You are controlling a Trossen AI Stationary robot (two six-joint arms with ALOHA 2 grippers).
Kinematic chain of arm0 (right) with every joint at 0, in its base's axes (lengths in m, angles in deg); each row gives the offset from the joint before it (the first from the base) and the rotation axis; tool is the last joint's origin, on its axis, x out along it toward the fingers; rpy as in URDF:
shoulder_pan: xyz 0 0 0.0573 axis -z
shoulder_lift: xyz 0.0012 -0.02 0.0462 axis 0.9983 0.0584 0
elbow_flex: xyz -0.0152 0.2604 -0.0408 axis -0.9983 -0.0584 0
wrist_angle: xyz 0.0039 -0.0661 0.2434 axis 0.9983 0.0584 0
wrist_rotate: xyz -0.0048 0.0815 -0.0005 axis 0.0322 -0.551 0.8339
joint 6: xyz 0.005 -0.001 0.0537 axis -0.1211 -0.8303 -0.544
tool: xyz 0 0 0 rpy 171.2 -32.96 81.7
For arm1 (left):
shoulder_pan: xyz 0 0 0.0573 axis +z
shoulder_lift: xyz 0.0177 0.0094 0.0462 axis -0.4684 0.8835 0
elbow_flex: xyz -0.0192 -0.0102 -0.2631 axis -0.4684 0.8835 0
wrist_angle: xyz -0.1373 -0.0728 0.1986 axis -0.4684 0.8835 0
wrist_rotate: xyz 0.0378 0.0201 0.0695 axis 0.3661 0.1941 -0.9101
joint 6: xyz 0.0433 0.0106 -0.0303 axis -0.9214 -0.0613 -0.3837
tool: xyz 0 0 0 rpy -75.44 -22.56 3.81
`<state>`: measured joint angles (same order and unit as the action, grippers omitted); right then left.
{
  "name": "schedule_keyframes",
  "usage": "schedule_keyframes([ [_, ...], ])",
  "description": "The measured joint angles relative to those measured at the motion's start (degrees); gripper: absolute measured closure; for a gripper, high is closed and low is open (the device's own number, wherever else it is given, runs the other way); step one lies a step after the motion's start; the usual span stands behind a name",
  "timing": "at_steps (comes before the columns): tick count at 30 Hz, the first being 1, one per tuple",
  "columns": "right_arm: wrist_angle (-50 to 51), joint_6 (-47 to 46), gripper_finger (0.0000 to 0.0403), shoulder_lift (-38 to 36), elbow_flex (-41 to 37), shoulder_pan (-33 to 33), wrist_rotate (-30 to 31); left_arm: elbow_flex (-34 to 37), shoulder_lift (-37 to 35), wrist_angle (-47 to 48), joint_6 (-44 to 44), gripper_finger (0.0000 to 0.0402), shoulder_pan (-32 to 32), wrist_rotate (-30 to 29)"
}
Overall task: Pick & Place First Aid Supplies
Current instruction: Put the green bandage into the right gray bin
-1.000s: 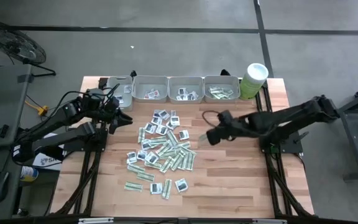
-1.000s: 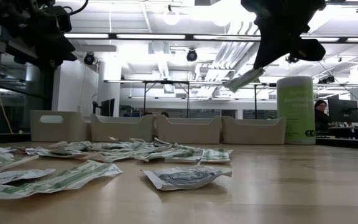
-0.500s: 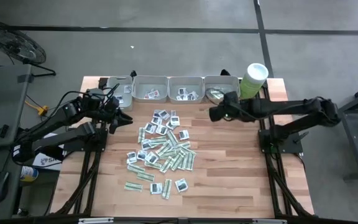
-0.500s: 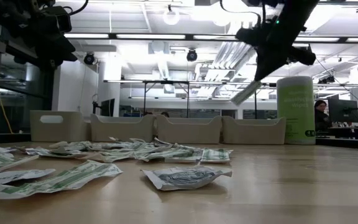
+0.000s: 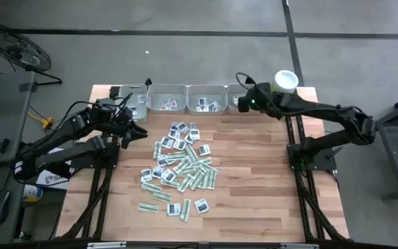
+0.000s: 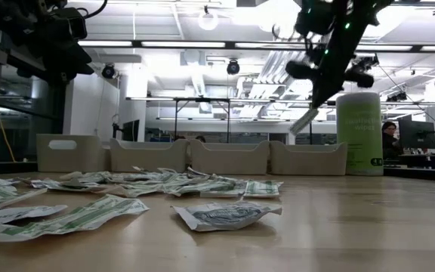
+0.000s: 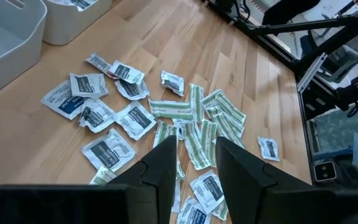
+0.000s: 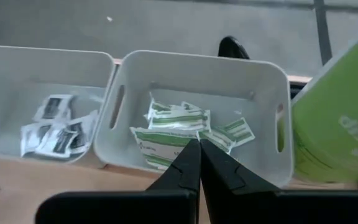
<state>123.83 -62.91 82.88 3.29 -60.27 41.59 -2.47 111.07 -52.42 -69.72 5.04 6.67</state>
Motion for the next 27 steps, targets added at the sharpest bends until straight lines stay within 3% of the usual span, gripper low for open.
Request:
schedule_keyframes([
  [11,-11.2,0.3,0.0403,11.3,0.0,7.1,-7.7,0.0,0.0,-0.1,0.0,0.0289,0.0,-1.3],
  [20,-13.0,0.4,0.0400,13.8,0.0,8.9,-9.7,0.0,0.0,0.0,1.3,0.0289,0.0,-1.4],
  [27,-13.0,1.5,0.0351,13.8,0.0,9.3,-10.3,0.0,0.0,0.0,1.3,0.0289,0.0,-1.6],
])
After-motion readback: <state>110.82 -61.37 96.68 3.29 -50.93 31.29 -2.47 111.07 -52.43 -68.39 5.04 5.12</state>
